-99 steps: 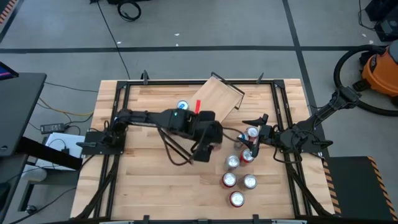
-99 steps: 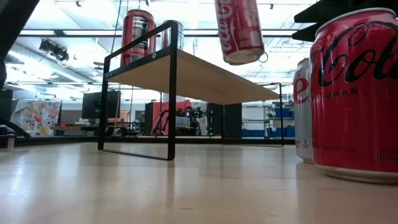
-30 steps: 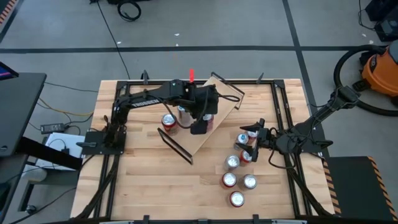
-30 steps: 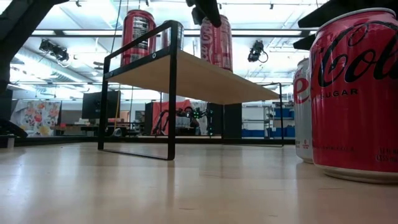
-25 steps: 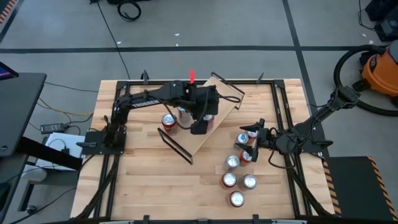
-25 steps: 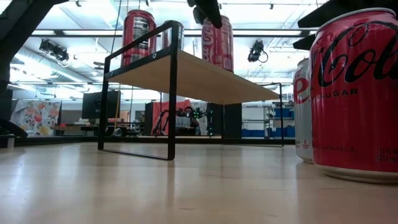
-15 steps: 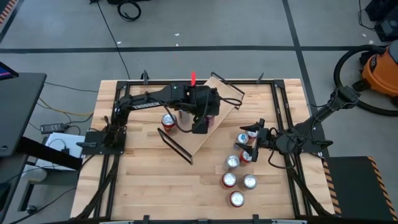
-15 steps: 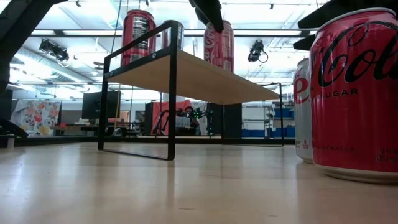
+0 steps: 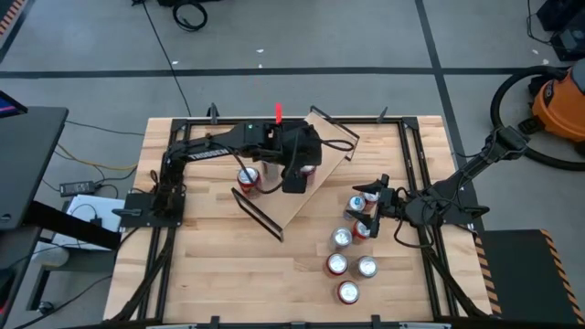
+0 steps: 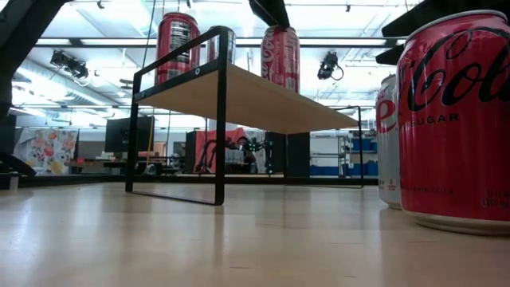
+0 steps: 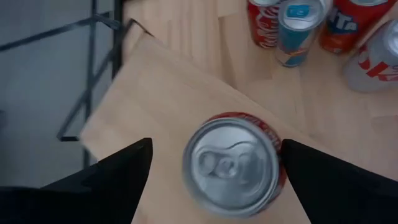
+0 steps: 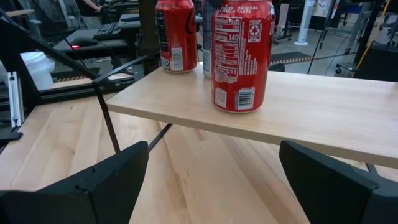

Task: Place canned beverage on shelf
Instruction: Put the bottom red-white soda can on the shelf

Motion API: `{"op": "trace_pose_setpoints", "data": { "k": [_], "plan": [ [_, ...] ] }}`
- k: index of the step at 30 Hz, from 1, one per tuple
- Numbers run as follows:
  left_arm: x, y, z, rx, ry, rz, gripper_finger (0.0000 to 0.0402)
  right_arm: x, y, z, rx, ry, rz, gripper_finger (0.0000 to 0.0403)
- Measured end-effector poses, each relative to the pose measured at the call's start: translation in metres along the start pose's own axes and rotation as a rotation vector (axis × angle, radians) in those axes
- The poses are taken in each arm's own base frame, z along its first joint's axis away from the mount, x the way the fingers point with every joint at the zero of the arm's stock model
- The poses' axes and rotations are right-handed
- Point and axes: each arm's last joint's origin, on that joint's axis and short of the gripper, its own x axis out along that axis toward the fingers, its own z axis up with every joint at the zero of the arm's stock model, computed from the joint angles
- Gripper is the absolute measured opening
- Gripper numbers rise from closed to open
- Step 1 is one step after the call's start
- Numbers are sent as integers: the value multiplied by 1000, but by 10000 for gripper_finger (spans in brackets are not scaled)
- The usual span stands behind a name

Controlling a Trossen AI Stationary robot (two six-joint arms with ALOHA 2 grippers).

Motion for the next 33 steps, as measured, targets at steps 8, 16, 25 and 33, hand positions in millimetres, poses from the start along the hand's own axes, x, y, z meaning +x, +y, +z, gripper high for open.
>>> {"op": "trace_pose_setpoints", "data": {
  "k": [8,16,25,33],
  "plan": [
    [-22,-10,9,18,-119,18,364,0,0,0,-1,4,-2,373],
    [-43,-46,15,-7,-163,-47,364,3,1,-4,-21,15,-23,373],
    [-58,-118,21,83,-232,-213,345,17,2,-3,-27,-8,-38,373],
    [-38,-168,12,133,-206,-293,309,34,2,8,-59,-7,-45,373]
  ]
}}
